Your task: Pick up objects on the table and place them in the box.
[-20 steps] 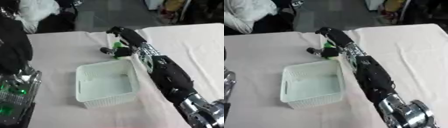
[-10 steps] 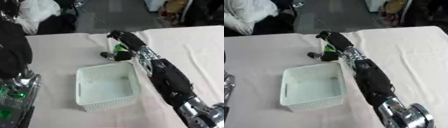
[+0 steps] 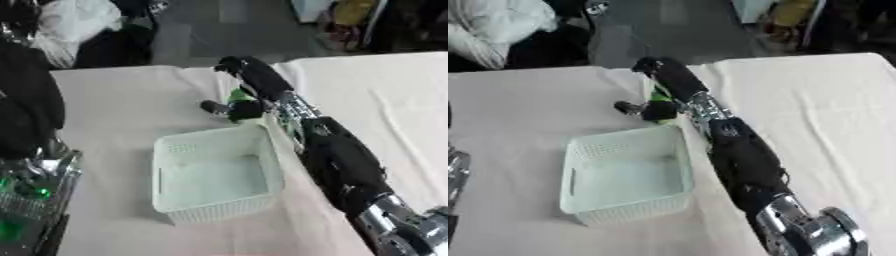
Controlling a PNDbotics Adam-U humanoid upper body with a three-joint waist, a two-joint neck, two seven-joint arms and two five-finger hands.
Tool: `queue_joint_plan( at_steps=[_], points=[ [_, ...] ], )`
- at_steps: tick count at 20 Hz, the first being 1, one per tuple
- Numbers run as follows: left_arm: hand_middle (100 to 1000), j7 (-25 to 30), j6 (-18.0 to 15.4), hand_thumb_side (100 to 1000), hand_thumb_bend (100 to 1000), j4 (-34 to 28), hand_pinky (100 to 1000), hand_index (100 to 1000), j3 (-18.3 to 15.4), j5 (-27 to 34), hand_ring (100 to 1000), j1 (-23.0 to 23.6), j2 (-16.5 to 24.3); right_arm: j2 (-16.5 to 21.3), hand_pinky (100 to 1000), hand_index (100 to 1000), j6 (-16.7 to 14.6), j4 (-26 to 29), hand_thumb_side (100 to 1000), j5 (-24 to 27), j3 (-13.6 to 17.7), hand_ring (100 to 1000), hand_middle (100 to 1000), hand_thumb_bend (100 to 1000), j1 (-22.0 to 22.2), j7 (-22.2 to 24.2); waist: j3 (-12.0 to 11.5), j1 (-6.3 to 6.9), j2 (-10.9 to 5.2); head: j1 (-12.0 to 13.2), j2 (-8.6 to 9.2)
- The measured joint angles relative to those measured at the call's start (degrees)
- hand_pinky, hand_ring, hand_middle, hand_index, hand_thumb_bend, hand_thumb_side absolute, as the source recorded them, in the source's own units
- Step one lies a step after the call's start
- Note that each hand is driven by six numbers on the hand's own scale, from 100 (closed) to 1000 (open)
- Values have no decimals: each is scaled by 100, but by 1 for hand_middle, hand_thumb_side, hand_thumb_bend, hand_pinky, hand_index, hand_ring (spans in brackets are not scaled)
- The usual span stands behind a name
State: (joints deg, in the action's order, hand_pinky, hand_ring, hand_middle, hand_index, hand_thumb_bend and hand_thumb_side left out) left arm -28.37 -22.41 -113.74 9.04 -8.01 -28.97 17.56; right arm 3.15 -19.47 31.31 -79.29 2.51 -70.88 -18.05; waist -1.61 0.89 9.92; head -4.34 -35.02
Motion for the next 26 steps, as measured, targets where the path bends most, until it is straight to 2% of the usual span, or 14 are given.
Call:
queue_joint_plan(
  at_steps=[4,7,15,26],
  points=[
    [902,5,-5,1000,320,0,663,909,25,16,792,-51,0,30,944,913,210,-76,1000,-5,113,860,880,596,-128,-520,-60,-41,55,-73,77],
    [903,12,-12,1000,321,0,662,909,31,20,791,-53,0,46,940,911,323,-203,1000,-36,155,859,878,596,-170,-673,-97,-63,72,-75,104],
    [904,19,-17,1000,325,0,658,907,33,32,790,-57,2,260,940,908,410,-351,1000,-59,159,859,879,590,-208,-635,-175,-106,184,-79,159],
    [904,29,-27,1000,327,0,657,907,46,72,789,-148,6,306,937,908,505,-424,1000,-58,161,855,876,578,-220,-435,-310,-166,353,-177,380]
  ],
)
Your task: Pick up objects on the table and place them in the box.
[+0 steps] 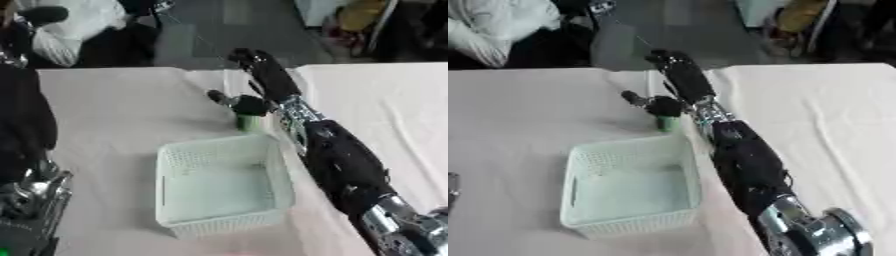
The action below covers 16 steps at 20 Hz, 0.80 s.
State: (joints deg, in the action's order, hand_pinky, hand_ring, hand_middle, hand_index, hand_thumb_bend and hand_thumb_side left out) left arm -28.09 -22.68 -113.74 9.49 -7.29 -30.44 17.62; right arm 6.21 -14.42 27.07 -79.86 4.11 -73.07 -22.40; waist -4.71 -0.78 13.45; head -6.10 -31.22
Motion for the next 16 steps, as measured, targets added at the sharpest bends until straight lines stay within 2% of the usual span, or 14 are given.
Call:
queue_joint_plan(
  at_steps=[16],
  points=[
    [905,-1,-1,1000,328,0,658,907,1,1,788,-3,6,112,925,912,19,-68,1000,136,33,849,866,575,-45,135,41,-9,24,26,21]
  ],
)
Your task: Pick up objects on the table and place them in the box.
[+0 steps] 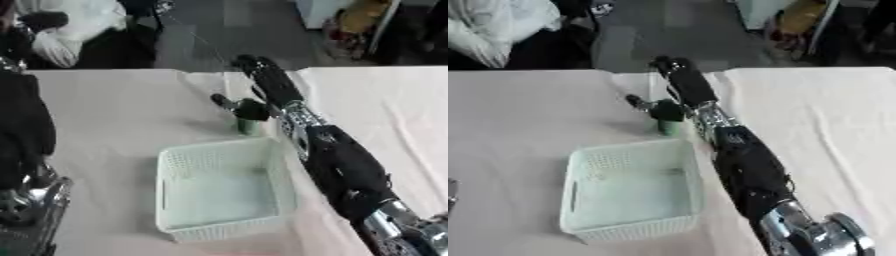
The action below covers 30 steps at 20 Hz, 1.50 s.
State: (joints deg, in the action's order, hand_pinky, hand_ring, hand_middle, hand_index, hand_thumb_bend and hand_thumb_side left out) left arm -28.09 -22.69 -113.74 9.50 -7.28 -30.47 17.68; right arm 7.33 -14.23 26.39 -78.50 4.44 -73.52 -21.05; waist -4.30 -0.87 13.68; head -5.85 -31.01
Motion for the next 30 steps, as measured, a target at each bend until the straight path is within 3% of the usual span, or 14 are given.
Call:
queue_joint_plan(
  at_steps=[10,30],
  points=[
    [906,0,0,1000,330,0,657,906,0,0,788,0,5,14,920,918,-46,-83,1000,144,-9,850,870,577,104,595,48,7,5,39,-1],
    [907,31,-25,1000,327,0,659,901,22,31,787,-104,0,11,873,913,-47,-91,1000,-79,-35,831,866,567,130,948,-145,-39,81,39,50]
  ],
)
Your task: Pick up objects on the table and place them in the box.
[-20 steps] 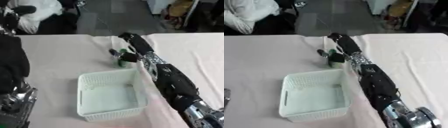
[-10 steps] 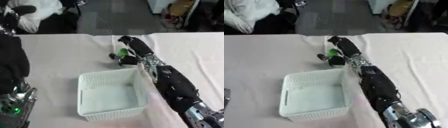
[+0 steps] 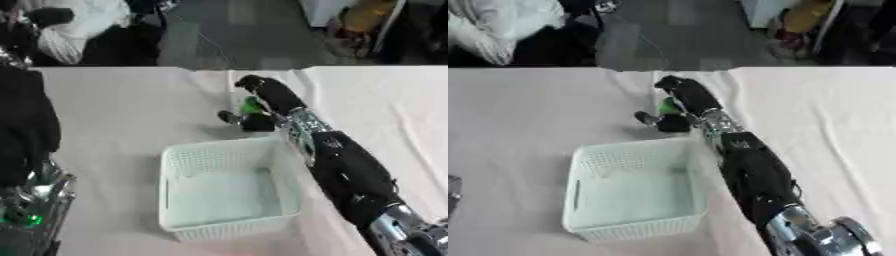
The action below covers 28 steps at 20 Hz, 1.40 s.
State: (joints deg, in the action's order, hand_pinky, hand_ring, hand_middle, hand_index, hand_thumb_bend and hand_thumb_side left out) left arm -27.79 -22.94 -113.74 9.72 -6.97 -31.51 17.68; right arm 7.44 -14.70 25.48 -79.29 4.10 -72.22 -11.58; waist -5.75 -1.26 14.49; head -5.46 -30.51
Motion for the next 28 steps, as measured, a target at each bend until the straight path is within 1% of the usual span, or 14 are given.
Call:
queue_joint_plan(
  at_steps=[2,3,6,8,9,10,11,12,13,15,17,19,23,28],
  points=[
    [907,9,-9,1000,327,0,659,901,1,11,787,-15,-2,2,872,911,21,0,1000,19,3,828,860,554,0,-29,-20,-9,16,0,26],
    [907,13,-13,1000,327,0,659,901,2,13,787,-39,-2,3,875,910,36,0,1000,41,9,829,859,568,0,-48,-25,-15,24,-1,36],
    [907,21,-20,1000,327,0,659,900,7,15,786,-50,-3,4,872,911,72,-14,1000,84,32,825,856,571,0,-127,-32,-24,27,-1,51],
    [907,21,-20,1000,328,0,659,899,14,16,786,-50,-3,4,848,914,75,-17,1000,161,38,809,839,586,0,-179,-28,-24,29,-1,51],
    [907,21,-20,1000,329,0,658,899,15,17,786,-50,-3,4,823,920,61,-18,1000,243,54,787,816,602,0,-203,-19,-25,29,-1,51],
    [907,24,-17,1000,329,0,658,899,16,17,786,-50,-3,4,823,920,43,-19,1000,371,80,787,816,602,0,-238,-11,-25,29,-5,51],
    [907,29,-12,1000,329,0,659,900,17,17,786,-50,-3,4,795,929,19,-21,1000,544,109,761,788,617,0,-276,-6,-25,29,-7,51],
    [907,30,-11,1000,329,0,659,900,17,18,786,-50,-3,4,799,927,-12,-31,1000,772,140,765,792,615,0,-317,-3,-24,29,-12,51],
    [908,32,-9,1000,330,0,658,899,17,20,786,-50,-3,4,773,932,-48,-50,1000,1025,154,746,773,622,0,-354,-2,-24,29,-16,52],
    [908,39,-2,1000,330,0,658,900,18,23,786,-50,-3,4,752,938,-112,-88,1000,1565,172,732,761,625,18,-417,2,-24,29,-65,54],
    [908,40,-1,1000,329,0,659,900,18,24,786,-50,-2,4,748,938,-160,-134,1000,2087,169,729,760,624,25,-454,14,-22,30,-78,59],
    [908,41,-1,1000,329,0,659,900,18,25,786,-50,-2,4,746,938,-192,-176,1000,2483,129,729,760,623,51,-461,15,-21,30,-113,60],
    [908,42,-2,1000,329,0,659,900,18,25,786,-50,-2,7,739,939,-202,-228,1000,2839,49,725,759,623,69,-453,17,-21,32,-114,60],
    [908,44,-5,1000,328,0,660,900,18,26,787,-50,-2,7,740,937,-172,-234,1000,2917,-2,731,767,619,71,-400,16,-20,44,-114,60]
  ],
)
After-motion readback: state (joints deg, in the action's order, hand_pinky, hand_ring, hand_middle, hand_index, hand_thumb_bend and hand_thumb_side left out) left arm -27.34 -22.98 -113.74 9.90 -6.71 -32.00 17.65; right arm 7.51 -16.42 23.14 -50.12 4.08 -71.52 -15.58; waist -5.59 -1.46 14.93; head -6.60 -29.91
